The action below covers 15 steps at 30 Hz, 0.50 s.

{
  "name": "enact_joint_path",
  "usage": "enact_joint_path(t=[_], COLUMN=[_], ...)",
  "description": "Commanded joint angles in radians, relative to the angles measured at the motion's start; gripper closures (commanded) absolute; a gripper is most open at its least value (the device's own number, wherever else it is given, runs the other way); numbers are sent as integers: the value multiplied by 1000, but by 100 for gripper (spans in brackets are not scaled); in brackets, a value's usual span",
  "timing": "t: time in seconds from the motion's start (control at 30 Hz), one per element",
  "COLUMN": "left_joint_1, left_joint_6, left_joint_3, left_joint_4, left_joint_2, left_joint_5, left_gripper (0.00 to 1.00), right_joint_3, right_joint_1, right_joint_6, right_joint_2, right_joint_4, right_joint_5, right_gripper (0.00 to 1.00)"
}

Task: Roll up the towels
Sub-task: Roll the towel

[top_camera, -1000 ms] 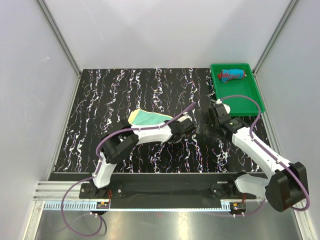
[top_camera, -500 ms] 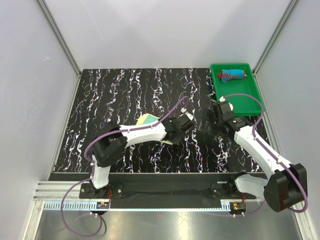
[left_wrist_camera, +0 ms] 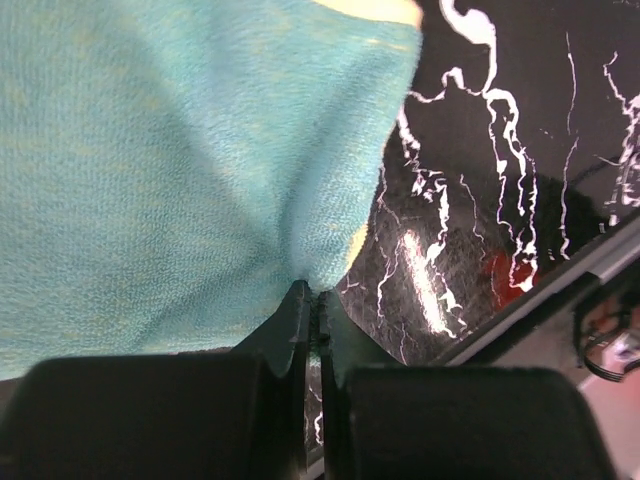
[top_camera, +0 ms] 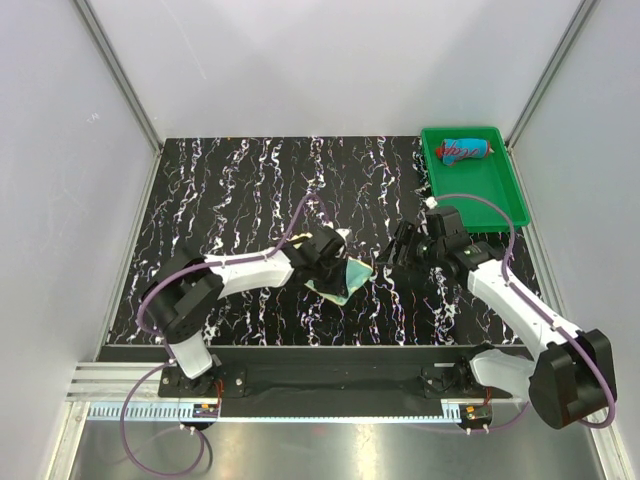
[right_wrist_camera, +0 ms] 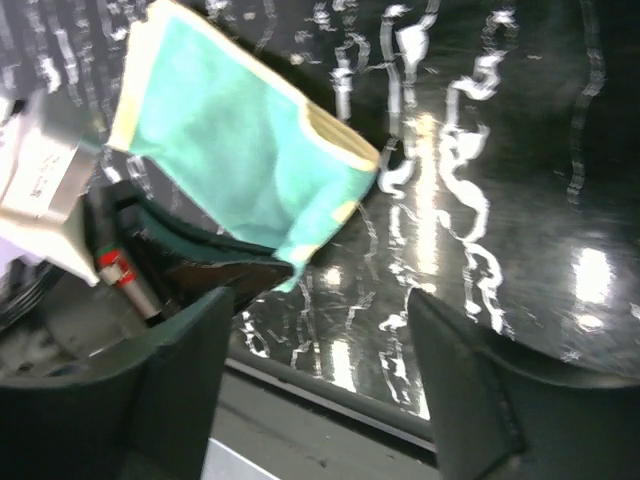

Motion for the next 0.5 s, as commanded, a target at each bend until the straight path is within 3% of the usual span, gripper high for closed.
enact_joint_path(t=[0.0,0.1,0.13,0.23,0.47], left_joint_1=[21,22,22,22,22], left_joint_6=[-78,-67,-65,-61,-56], left_joint_3=[-37,-42,-43,-53,-73], left_joint_4=[139,125,125,124,127], left_joint_2=[-74,-82,-80,-80,-86], left_joint_5=[110,93,88,81,54], left_gripper=[100,100,100,100,100], right_joint_3=[-9,-15,-18,-11,113], right_joint_1=[-4,-4,-4,1,83], right_joint_6=[33,76,88,136,82], right_joint_2=[13,59,76,150,383], right_joint_4=[128,212,241,328,235], right_joint_5=[-112,-192,-212,-258,-194], right_gripper=[29,48,60,76,86])
